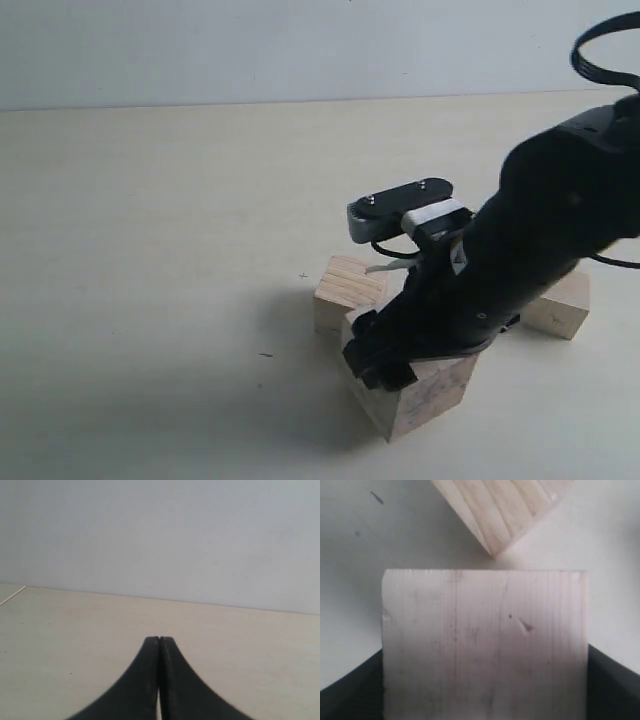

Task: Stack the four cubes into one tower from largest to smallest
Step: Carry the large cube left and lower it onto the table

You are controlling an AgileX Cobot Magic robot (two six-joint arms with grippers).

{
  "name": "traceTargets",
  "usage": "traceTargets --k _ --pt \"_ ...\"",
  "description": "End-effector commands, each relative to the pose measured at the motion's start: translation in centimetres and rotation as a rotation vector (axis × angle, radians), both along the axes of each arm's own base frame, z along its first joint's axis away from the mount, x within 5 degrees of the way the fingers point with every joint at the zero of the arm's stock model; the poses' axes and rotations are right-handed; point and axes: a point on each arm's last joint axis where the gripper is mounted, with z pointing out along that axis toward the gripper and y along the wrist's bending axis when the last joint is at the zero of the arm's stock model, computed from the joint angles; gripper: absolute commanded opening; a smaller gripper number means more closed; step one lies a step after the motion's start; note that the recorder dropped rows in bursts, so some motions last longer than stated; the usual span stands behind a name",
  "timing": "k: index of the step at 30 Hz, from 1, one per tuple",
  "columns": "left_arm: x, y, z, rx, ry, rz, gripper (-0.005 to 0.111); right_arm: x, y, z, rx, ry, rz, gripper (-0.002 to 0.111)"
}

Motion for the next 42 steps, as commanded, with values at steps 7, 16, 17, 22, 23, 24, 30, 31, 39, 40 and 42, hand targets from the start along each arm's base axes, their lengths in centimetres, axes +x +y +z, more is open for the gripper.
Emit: traceTargets --k 7,16,17,22,23,24,30,31,39,40,42 --pt "0.0 0.0 -0.1 -0.006 -0.004 -0.007 0.0 9.8 4.4 0.9 -0.006 -0.131 0.036 0.016" --pt "0.0 0.0 -0.1 -0.007 -0.004 -0.007 0.0 6.8 3.8 -0.6 -0.057 -0.03 0.001 0.016" --pt "0.0 0.0 -0.1 -0.007 -0.004 -0.007 0.0 6.4 3.6 -0.7 -0.045 -0.038 -0.022 0.016" --pt "0.0 0.0 -0.1 -0.007 -0.004 -0.007 0.0 5.2 2.5 -0.6 0.015 -0.082 -0.163 0.016" --pt "0.0 0.0 -0.1 -0.007 -0.004 -0.007 0.0 5.2 2.4 -0.6 0.02 -0.081 -0.197 0.016" --pt "0.0 0.0 -0.1 -0.005 -0.004 -0.007 0.0 5.2 2.3 -0.6 0.02 -0.078 -0.219 0.016" --pt "0.0 0.0 -0.1 -0.005 -0.004 -0.007 0.0 5.3 2.0 -0.7 0.005 -0.09 -0.251 0.016" --pt "0.0 0.0 -0.1 -0.005 -0.004 -0.007 0.0 5.4 2.0 -0.7 0.008 -0.095 -0.249 0.016" --pt "0.0 0.0 -0.1 -0.007 -0.004 -0.007 0.0 5.6 1.9 -1.6 -0.036 -0.09 -0.228 0.017" --pt "0.0 0.0 -0.1 -0.007 -0.004 -0.007 0.0 5.6 1.9 -1.6 -0.034 -0.097 -0.213 0.018" --pt "0.0 0.0 -0.1 -0.007 -0.004 -0.007 0.0 5.7 2.0 -1.5 -0.027 -0.113 -0.194 0.026"
